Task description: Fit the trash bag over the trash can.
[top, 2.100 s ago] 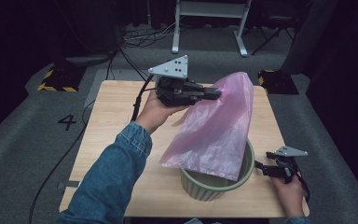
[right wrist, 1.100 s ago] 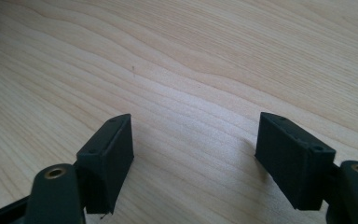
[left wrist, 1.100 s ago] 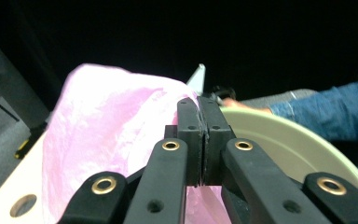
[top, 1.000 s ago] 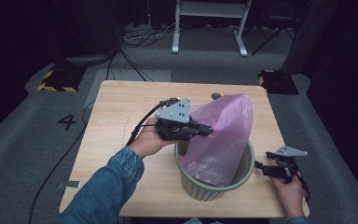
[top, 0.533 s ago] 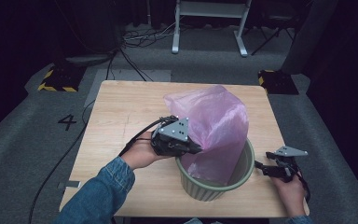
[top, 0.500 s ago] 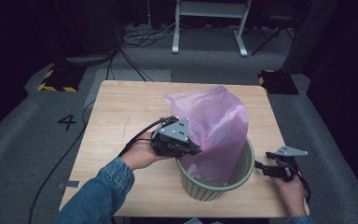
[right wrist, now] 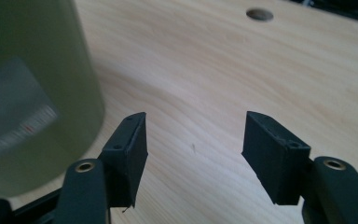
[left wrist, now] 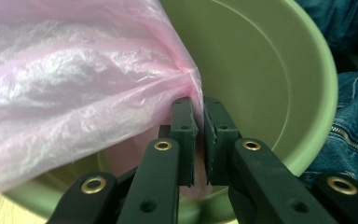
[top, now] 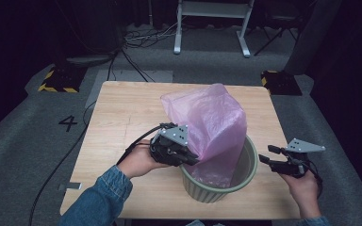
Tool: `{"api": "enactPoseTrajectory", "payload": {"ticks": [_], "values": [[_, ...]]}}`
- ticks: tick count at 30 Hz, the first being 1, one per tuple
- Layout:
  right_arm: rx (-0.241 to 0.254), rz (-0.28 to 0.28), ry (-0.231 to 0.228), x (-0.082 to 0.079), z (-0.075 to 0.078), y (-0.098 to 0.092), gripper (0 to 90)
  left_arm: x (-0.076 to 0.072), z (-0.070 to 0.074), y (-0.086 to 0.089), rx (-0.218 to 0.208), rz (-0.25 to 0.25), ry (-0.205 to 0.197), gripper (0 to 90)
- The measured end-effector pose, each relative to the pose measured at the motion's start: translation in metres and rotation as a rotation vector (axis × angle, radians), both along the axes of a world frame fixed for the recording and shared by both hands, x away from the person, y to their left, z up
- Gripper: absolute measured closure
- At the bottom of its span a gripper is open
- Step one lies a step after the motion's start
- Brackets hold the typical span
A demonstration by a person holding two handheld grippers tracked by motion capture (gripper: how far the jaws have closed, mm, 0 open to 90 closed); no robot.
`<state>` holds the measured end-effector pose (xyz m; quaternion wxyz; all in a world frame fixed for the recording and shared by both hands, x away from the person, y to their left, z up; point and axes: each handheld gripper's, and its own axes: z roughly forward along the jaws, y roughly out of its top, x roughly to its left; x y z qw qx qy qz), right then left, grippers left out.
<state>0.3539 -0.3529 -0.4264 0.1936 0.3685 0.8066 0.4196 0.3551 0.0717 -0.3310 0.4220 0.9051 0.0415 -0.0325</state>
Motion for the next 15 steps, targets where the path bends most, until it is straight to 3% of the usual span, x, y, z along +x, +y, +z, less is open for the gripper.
{"api": "enactPoseTrajectory", "payload": {"ticks": [4, 11, 15], "values": [[0.040, 0.036, -0.021, -0.003, 0.023, 0.004, 38.9, 0.002, -0.004, 0.002, -0.008, 0.011, 0.023, 83.8], [0.077, 0.095, -0.015, -0.002, 0.055, 0.013, 38.3, -0.002, -0.004, -0.004, 0.036, 0.061, 0.001, 80.6], [0.085, 0.130, -0.033, 0.000, 0.075, 0.020, 37.6, -0.004, -0.006, -0.002, 0.004, 0.068, 0.005, 80.2]]}}
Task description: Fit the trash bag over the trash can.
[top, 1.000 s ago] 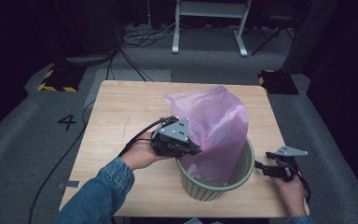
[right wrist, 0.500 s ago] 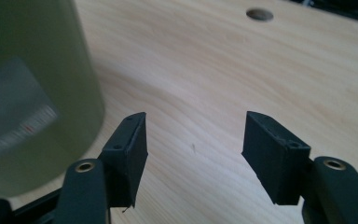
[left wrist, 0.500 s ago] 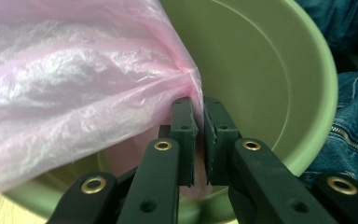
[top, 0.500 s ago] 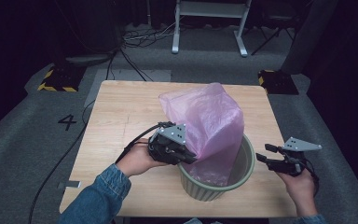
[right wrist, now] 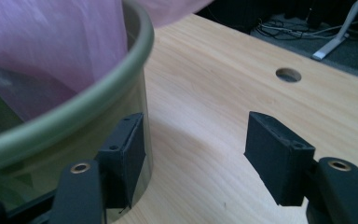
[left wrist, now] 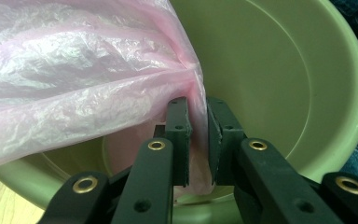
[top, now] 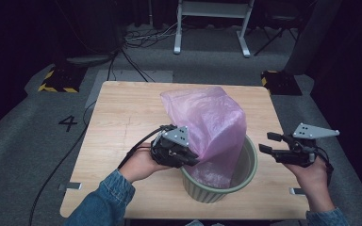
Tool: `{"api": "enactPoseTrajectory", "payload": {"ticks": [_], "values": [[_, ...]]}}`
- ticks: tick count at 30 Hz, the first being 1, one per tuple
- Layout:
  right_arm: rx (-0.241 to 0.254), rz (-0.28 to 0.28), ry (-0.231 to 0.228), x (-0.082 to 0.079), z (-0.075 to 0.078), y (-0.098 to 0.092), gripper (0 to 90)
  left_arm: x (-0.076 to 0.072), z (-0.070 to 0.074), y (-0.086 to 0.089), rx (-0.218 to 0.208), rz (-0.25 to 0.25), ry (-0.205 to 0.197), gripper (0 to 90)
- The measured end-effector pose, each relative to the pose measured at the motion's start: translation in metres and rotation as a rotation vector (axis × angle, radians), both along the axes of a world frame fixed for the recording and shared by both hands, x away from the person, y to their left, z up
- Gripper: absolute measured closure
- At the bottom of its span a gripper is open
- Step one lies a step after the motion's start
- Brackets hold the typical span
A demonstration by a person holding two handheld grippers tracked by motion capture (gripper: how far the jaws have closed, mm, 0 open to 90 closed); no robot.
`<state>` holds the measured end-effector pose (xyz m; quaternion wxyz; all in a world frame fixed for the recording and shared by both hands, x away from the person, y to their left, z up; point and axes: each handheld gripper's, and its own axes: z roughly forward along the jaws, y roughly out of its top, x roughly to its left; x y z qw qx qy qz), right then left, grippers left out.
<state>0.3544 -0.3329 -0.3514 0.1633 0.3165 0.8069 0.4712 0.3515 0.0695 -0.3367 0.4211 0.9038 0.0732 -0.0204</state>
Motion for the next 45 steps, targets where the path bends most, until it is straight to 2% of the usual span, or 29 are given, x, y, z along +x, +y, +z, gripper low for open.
{"api": "enactPoseTrajectory", "payload": {"ticks": [4, 14, 20, 22, 26, 32, 35, 38, 42, 45], "values": [[0.010, 0.025, -0.013, 0.004, 0.014, 0.006, 37.3, 0.000, -0.001, 0.002, -0.024, 0.004, 0.005, 80.3], [0.059, 0.116, -0.012, 0.015, 0.036, 0.028, 35.6, 0.000, -0.003, 0.000, -0.029, 0.013, 0.012, 79.7], [0.079, 0.161, -0.016, 0.021, 0.044, 0.043, 35.5, -0.001, -0.003, -0.002, -0.018, 0.012, 0.013, 79.7], [0.081, 0.171, -0.007, 0.025, 0.045, 0.049, 37.9, -0.001, -0.003, -0.002, -0.016, 0.011, 0.015, 79.7], [0.105, 0.198, 0.026, 0.031, 0.045, 0.055, 49.2, -0.001, -0.003, -0.002, -0.018, 0.006, 0.016, 79.6], [0.057, 0.233, 0.032, 0.032, 0.046, 0.063, 73.7, -0.001, -0.003, -0.001, -0.034, 0.000, 0.020, 74.3], [0.014, 0.262, 0.016, 0.027, 0.048, 0.066, 84.1, 0.000, -0.002, 0.002, -0.056, 0.008, 0.031, 63.7], [-0.019, 0.305, 0.015, 0.020, 0.048, 0.068, 87.4, 0.002, 0.001, 0.007, -0.085, 0.043, 0.028, 51.0], [-0.054, 0.356, 0.016, 0.009, 0.046, 0.070, 87.9, 0.005, 0.005, 0.014, -0.117, 0.069, 0.029, 46.8], [-0.069, 0.399, 0.036, 0.001, 0.042, 0.069, 87.9, 0.006, 0.009, 0.018, -0.132, 0.073, 0.022, 45.4]]}}
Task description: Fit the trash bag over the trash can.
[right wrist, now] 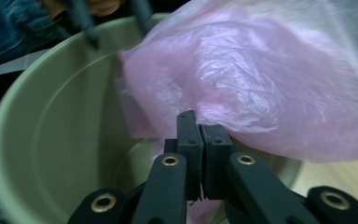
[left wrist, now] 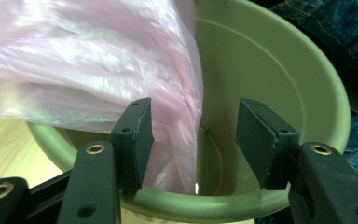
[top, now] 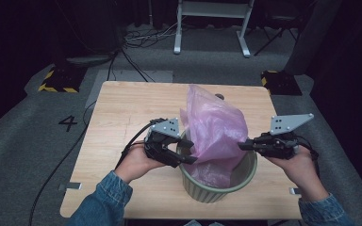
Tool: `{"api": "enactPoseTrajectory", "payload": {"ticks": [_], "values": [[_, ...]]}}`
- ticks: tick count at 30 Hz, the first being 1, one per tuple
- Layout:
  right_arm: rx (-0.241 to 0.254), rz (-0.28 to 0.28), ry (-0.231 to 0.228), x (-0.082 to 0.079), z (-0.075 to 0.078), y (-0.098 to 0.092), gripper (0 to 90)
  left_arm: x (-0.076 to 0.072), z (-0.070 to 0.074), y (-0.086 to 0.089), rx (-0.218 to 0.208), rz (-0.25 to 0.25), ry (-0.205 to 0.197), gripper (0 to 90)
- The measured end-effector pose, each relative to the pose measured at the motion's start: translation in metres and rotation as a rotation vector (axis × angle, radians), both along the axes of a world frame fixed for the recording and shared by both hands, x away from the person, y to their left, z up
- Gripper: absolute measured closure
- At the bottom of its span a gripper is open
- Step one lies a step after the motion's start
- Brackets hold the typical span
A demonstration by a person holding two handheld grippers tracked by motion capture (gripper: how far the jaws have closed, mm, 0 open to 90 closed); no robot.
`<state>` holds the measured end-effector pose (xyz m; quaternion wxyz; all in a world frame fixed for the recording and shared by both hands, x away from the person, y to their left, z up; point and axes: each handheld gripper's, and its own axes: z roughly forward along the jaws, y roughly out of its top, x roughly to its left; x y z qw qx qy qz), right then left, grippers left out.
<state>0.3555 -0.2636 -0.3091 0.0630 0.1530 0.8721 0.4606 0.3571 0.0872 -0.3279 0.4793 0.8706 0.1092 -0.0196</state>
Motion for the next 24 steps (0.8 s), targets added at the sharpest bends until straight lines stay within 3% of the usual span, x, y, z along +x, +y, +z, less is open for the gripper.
{"api": "enactPoseTrajectory", "payload": {"ticks": [3, 8, 11, 16, 18, 19, 21, 24], "values": [[-0.004, 0.027, 0.027, -0.006, -0.005, -0.002, 87.9, -0.001, 0.000, 0.001, -0.003, -0.008, 0.013, 47.1], [-0.005, 0.059, 0.060, -0.016, -0.012, -0.008, 87.8, -0.006, -0.006, -0.003, 0.038, -0.022, -0.003, 71.8], [-0.002, 0.077, 0.071, -0.021, -0.014, -0.012, 87.7, -0.009, -0.008, -0.002, 0.031, -0.034, -0.002, 83.2], [0.015, 0.089, 0.075, -0.024, -0.017, -0.017, 87.4, -0.011, -0.008, 0.003, 0.010, -0.022, -0.020, 89.4], [0.020, 0.088, 0.070, -0.025, -0.017, -0.019, 87.0, -0.010, -0.006, 0.007, -0.022, 0.001, -0.024, 86.2], [0.019, 0.086, 0.069, -0.025, -0.017, -0.019, 86.8, -0.009, -0.004, 0.009, -0.049, 0.016, -0.026, 77.8], [0.015, 0.084, 0.067, -0.025, -0.016, -0.018, 86.3, -0.001, -0.001, 0.011, -0.105, 0.061, 0.005, 52.6], [0.008, 0.087, 0.068, -0.025, -0.016, -0.016, 86.0, 0.010, 0.004, 0.009, -0.102, 0.117, 0.002, 40.8]]}}
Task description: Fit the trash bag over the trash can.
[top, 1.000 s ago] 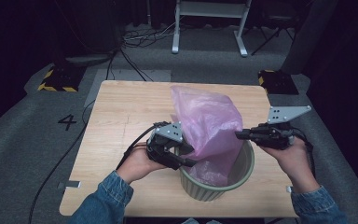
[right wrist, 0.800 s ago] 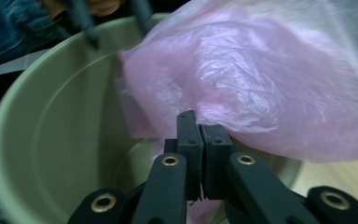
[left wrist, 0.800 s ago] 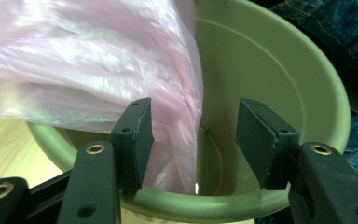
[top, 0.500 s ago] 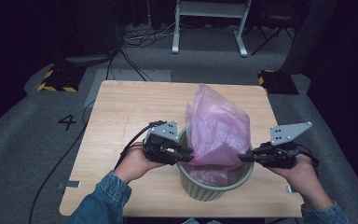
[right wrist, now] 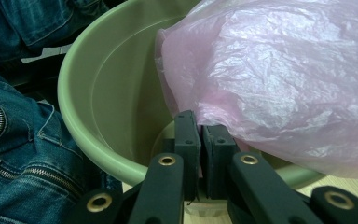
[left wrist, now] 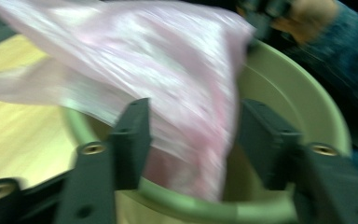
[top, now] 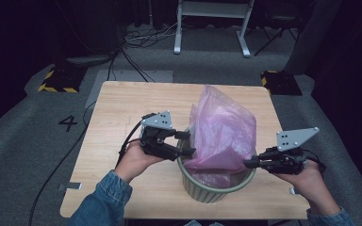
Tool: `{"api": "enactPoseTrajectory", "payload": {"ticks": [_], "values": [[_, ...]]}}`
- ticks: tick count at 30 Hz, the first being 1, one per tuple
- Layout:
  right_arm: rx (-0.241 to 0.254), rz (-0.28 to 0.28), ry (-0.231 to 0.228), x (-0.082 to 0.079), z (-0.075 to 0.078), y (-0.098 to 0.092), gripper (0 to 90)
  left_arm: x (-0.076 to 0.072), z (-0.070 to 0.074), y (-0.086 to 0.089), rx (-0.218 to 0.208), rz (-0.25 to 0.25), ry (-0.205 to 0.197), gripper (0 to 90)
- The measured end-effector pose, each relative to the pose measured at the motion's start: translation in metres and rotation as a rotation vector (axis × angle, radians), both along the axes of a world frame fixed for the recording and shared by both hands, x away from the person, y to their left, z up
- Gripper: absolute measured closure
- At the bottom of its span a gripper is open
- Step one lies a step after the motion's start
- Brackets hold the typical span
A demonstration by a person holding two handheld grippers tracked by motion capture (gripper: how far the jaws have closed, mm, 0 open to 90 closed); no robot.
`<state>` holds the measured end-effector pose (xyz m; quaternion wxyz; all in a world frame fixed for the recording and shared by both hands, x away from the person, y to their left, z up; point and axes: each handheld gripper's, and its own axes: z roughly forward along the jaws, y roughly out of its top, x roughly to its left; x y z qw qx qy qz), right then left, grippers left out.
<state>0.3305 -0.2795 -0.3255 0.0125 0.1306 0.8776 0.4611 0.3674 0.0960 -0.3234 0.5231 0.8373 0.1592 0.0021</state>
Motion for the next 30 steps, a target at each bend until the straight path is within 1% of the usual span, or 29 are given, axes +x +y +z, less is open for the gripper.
{"api": "enactPoseTrajectory", "payload": {"ticks": [1, 2, 4, 5, 8, 10, 11, 12, 14, 15, 16, 18, 19, 20, 21, 23, 26, 28, 30], "values": [[-0.001, 0.002, -0.001, 0.000, 0.000, 0.001, 85.8, 0.004, 0.001, -0.002, 0.003, 0.011, 0.000, 40.7], [-0.001, 0.004, -0.001, 0.000, 0.000, 0.002, 85.7, 0.009, 0.003, -0.005, 0.014, 0.038, 0.000, 40.4], [0.000, 0.006, 0.000, 0.000, 0.001, 0.002, 85.5, 0.014, 0.005, -0.011, 0.053, 0.082, -0.024, 40.1], [0.000, 0.006, 0.001, 0.000, 0.001, 0.002, 85.5, 0.017, 0.006, -0.012, 0.051, 0.087, -0.025, 40.1], [-0.003, 0.004, 0.005, 0.001, 0.000, 0.002, 85.5, 0.025, 0.008, -0.020, 0.042, 0.096, -0.008, 39.7], [-0.004, 0.007, 0.006, 0.001, 0.000, 0.003, 85.4, 0.030, 0.008, -0.026, 0.057, 0.115, -0.003, 39.2], [-0.005, 0.009, 0.007, 0.001, 0.000, 0.003, 85.4, 0.033, 0.007, -0.028, 0.072, 0.119, 0.004, 39.6], [-0.006, 0.010, 0.006, 0.001, 0.000, 0.003, 85.3, 0.034, 0.007, -0.030, 0.073, 0.121, 0.006, 44.1], [-0.006, 0.012, 0.006, 0.001, 0.000, 0.003, 85.1, 0.033, 0.006, -0.032, 0.095, 0.126, -0.009, 62.4], [-0.006, 0.011, 0.006, 0.000, 0.000, 0.003, 85.0, 0.032, 0.006, -0.032, 0.104, 0.120, -0.012, 69.0], [-0.005, 0.009, 0.006, 0.000, 0.001, 0.002, 84.4, 0.031, 0.006, -0.031, 0.100, 0.111, -0.008, 74.9], [-0.004, 0.005, 0.006, 0.000, 0.001, 0.001, 83.2, 0.028, 0.007, -0.029, 0.100, 0.103, -0.022, 82.2], [-0.001, 0.001, 0.007, -0.001, 0.002, 0.000, 82.7, 0.025, 0.008, -0.028, 0.095, 0.098, -0.030, 85.7], [0.000, -0.004, 0.007, -0.001, 0.003, -0.002, 81.5, 0.021, 0.009, -0.026, 0.076, 0.090, -0.033, 88.5], [0.004, -0.010, 0.008, -0.001, 0.003, -0.003, 79.0, 0.019, 0.010, -0.024, 0.064, 0.084, -0.036, 89.5], [0.014, -0.033, 0.011, -0.002, 0.005, -0.006, 72.5, 0.011, 0.012, -0.020, 0.031, 0.056, -0.060, 89.7], [0.032, -0.075, -0.002, -0.002, 0.008, -0.011, 58.3, 0.000, 0.015, -0.016, -0.003, 0.010, -0.092, 89.7], [0.050, -0.116, 0.002, -0.001, 0.010, -0.016, 49.0, -0.008, 0.017, -0.015, -0.016, -0.013, -0.115, 89.8], [0.062, -0.155, -0.012, 0.001, 0.012, -0.021, 43.2, -0.014, 0.019, -0.015, -0.023, -0.038, -0.131, 89.7]]}}
